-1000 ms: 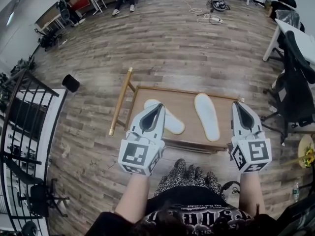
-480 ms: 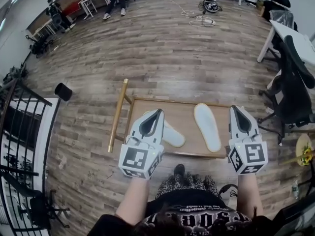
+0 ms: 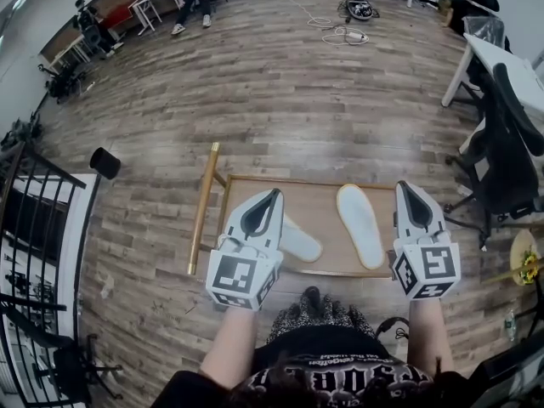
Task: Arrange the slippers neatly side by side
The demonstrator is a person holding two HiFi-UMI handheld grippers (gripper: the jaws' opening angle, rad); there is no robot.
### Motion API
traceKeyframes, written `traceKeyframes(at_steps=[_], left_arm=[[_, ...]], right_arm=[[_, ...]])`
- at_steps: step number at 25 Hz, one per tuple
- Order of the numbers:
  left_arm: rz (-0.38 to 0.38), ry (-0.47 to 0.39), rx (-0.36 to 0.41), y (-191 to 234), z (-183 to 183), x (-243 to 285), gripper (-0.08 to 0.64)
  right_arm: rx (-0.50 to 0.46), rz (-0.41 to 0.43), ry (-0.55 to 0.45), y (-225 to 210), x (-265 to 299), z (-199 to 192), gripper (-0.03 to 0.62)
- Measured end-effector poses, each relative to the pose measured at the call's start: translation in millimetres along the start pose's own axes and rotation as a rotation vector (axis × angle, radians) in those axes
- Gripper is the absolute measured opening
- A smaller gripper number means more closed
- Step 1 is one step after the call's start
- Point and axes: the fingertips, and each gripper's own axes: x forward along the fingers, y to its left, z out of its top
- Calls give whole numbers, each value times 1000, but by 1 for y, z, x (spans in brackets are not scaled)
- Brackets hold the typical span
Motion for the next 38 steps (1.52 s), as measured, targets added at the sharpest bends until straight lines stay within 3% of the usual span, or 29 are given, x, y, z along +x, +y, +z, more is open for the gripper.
traceKeyframes(at_steps=[8, 12, 18, 23, 29, 38], left_arm=[[-13, 6, 2, 9, -2, 11, -9], [-24, 15, -2, 10, -5, 15, -9], [-32, 31, -10, 13, -13, 21, -9], [-27, 37, -9, 18, -11, 28, -9], [-43, 31, -57, 21, -14, 31, -9], [-56, 56, -8, 18, -20, 29, -9]], right_arm=[[-3, -15, 18, -2, 14, -7, 5], [38, 16, 63, -2, 22, -27, 5], [90, 64, 231, -5, 37, -91, 10], [143, 106, 360, -9, 50, -141, 75], [155, 156, 531, -6, 57, -208, 126], [111, 191, 767, -2, 60, -287, 144]])
